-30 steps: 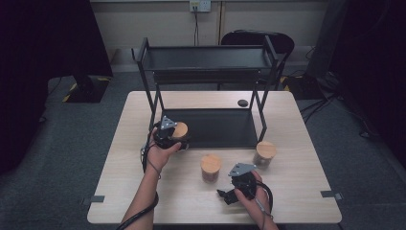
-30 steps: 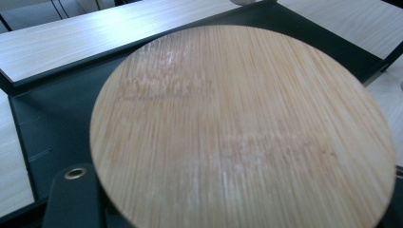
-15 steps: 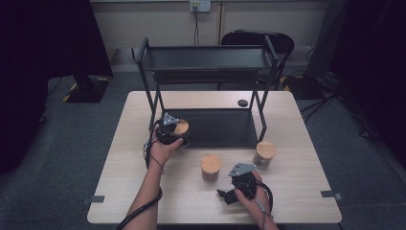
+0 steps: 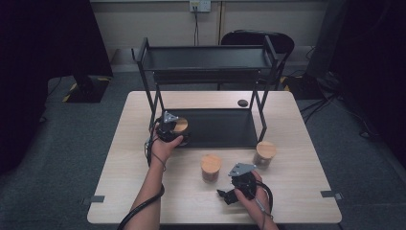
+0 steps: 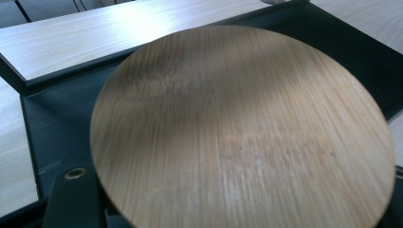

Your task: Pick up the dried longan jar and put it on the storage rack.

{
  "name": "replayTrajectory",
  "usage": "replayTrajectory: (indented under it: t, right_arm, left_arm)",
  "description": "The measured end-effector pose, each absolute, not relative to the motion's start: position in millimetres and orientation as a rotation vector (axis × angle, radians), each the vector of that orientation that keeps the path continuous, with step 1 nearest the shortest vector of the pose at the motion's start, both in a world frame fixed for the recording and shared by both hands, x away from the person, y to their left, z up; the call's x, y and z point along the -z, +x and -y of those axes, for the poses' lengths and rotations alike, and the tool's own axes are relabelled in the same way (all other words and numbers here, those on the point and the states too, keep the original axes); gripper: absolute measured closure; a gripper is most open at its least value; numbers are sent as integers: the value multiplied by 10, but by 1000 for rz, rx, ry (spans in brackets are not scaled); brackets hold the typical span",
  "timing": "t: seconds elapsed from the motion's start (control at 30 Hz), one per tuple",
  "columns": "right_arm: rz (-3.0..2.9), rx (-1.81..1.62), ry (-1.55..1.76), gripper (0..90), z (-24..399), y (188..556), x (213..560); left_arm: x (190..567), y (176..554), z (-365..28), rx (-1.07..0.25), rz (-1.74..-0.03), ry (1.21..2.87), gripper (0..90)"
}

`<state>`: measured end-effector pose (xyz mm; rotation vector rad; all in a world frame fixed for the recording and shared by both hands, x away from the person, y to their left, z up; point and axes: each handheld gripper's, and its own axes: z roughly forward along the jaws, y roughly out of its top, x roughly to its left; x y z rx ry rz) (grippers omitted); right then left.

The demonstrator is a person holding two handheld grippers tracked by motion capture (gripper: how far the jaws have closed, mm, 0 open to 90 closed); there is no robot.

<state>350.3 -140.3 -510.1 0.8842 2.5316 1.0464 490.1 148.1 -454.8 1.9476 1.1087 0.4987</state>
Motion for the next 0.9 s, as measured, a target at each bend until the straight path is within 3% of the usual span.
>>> replayTrajectory:
  t: [0.9]
  right_arm:
    - [-2530, -1045, 886, 0, 1402, 3502, 5100]
  left_arm:
    - [4645, 5046, -1461, -538, -1140, 1959, 259]
